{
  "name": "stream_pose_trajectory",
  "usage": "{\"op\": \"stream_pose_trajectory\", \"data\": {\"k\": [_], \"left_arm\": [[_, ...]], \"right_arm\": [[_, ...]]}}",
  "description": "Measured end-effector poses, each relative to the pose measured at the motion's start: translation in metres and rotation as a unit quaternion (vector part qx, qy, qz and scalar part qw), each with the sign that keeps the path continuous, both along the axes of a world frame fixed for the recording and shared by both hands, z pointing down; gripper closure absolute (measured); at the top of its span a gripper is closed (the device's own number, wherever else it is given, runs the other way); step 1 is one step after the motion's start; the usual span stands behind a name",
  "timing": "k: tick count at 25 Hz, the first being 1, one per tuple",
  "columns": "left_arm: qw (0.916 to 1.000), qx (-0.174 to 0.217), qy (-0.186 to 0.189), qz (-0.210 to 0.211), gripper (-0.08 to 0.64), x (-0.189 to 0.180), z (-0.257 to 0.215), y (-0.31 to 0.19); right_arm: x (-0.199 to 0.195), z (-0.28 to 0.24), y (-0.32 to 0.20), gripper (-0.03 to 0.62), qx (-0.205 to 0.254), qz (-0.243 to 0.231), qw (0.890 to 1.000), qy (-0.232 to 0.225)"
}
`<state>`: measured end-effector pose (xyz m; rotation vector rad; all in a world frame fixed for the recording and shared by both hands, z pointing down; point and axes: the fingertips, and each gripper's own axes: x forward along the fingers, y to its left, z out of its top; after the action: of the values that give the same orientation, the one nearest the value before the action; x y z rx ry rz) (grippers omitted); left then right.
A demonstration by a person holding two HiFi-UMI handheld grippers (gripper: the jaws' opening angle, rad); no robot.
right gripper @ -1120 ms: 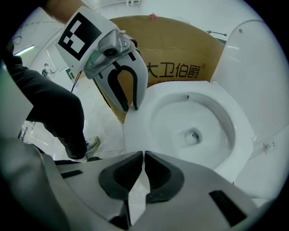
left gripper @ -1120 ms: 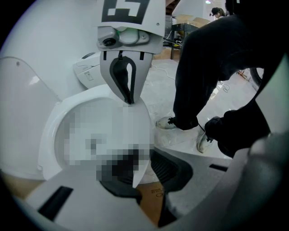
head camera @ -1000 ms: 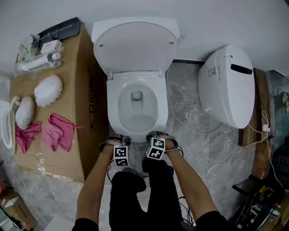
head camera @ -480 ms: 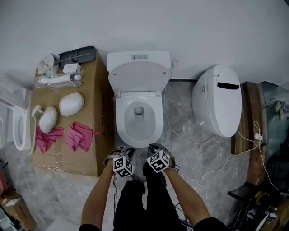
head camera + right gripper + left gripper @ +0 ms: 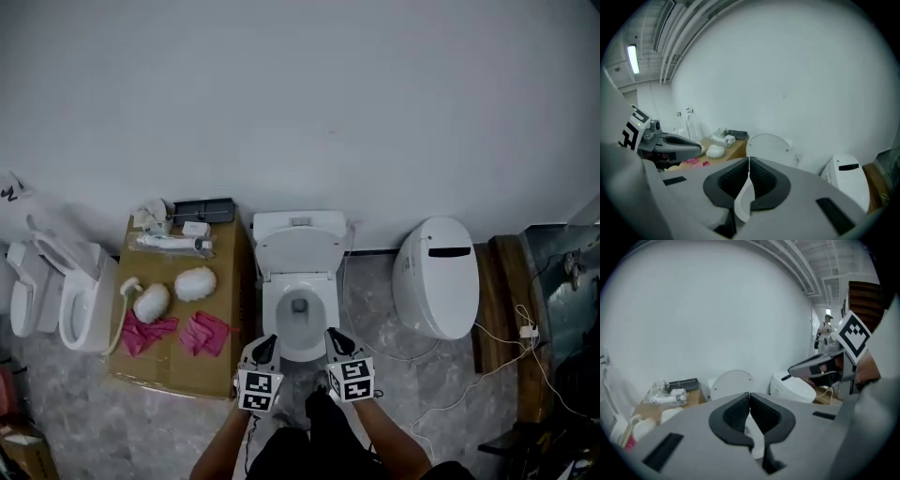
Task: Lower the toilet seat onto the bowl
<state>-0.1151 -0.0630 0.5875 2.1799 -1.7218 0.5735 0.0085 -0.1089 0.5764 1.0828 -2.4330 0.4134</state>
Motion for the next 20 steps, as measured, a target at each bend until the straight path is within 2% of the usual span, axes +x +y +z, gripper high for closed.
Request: {"op": "stream_pose_trajectory", "data": {"k": [2, 5, 9, 14, 20], "left_arm": [[0.9992, 0.032, 0.000, -0.023, 0.549, -0.002, -0.051, 0.007], [0.9962, 0.081, 0.003, -0.034, 0.548, 0.007, -0.116, 0.024], [0.9912, 0.126, 0.021, -0.035, 0.549, 0.022, -0.173, 0.053], [0.9869, 0.154, 0.033, -0.036, 0.549, 0.032, -0.199, 0.075], [0.9859, 0.162, 0.031, -0.026, 0.548, 0.039, -0.208, 0.078]], "right_arm": [[0.000, -0.048, 0.006, 0.560, 0.026, 0.009, 0.999, -0.031], [0.004, -0.106, 0.021, 0.560, 0.063, 0.015, 0.996, -0.065], [0.010, -0.162, 0.051, 0.560, 0.103, 0.018, 0.989, -0.100], [0.020, -0.195, 0.085, 0.560, 0.137, 0.024, 0.983, -0.119], [0.025, -0.202, 0.101, 0.560, 0.133, 0.026, 0.983, -0.125]]}}
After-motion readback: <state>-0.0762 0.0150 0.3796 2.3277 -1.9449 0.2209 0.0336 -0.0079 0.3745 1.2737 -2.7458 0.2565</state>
